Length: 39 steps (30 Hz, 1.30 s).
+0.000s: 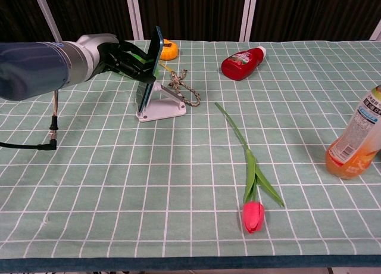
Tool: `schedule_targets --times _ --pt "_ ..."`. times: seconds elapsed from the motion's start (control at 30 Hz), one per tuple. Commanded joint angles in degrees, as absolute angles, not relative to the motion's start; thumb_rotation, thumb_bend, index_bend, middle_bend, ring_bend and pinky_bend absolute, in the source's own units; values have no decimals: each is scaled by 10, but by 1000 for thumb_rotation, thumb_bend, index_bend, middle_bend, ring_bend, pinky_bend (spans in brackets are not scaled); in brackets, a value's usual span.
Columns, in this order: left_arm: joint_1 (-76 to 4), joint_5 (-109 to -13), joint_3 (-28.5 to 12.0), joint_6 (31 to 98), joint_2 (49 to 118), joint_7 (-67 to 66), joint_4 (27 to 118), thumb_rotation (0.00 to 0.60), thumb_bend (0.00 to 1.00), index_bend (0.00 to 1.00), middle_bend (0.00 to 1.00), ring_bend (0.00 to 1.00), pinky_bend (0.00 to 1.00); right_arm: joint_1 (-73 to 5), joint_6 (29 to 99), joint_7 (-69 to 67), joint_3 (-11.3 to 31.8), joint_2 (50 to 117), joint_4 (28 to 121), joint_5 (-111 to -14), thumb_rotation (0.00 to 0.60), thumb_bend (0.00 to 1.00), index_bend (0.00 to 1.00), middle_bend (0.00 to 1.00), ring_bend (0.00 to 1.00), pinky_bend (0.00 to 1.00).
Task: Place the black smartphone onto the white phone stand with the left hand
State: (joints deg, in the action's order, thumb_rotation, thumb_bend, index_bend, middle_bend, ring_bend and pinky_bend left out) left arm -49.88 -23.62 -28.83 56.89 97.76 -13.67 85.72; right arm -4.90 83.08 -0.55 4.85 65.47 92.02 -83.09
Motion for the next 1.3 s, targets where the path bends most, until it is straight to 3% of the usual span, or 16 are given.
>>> schedule_targets --times 0.03,1.3 --pt "-499 -236 -286 567 978 -134 853 600 310 535 579 123 0 -49 831 -5 48 655 920 -831 600 322 71 28 0 187" --pt "-503 -245 -262 544 973 -112 832 600 309 513 567 123 0 -49 831 -5 48 655 920 -831 600 322 75 35 0 187"
